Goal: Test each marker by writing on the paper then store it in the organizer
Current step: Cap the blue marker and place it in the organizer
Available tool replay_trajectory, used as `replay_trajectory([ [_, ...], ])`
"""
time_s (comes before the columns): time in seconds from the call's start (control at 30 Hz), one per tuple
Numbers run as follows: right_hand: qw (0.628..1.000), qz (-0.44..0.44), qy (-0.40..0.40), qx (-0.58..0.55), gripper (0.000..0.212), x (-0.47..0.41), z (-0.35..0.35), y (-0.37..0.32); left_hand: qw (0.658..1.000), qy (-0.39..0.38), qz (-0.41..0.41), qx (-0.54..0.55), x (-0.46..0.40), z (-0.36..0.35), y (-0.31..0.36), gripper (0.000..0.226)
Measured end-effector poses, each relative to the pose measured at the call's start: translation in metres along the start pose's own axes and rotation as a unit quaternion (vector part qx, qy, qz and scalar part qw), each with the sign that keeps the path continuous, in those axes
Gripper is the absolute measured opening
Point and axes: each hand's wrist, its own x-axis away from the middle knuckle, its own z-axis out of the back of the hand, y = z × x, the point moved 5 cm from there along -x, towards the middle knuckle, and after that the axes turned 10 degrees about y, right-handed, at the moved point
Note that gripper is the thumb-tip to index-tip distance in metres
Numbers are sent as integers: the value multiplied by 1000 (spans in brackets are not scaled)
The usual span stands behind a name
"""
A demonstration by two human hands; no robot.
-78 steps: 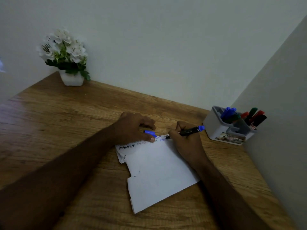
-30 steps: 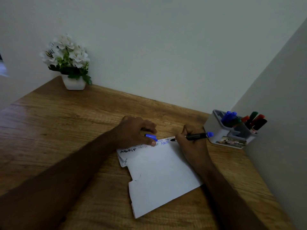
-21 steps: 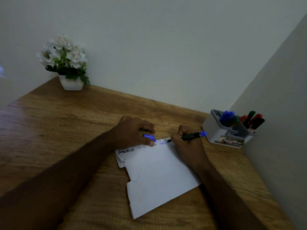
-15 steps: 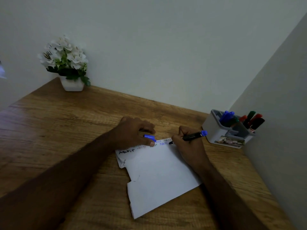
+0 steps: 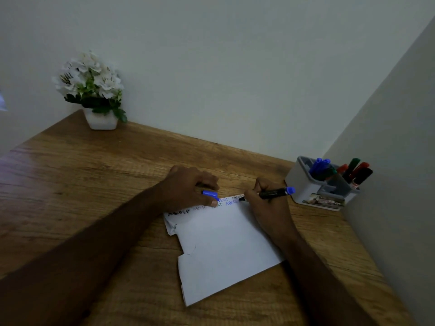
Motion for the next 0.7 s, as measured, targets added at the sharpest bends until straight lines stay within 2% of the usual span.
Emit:
replay_trajectory([
  [0.3,1000,8,-24,6,29,0,-3,1,1000,3,3,6,1,0,0,72],
  [0.5,1000,3,14,-4,31,0,5,-5,1000,5,10,13,2,1,1,73],
  [0.6,998,0,41,-40,25,0,13,-6,1000,10,10,24,2,2,3,71],
  [0.7,999,18,33,-22,17,-1,10,-8,999,24,11,41,2,4,2,63],
])
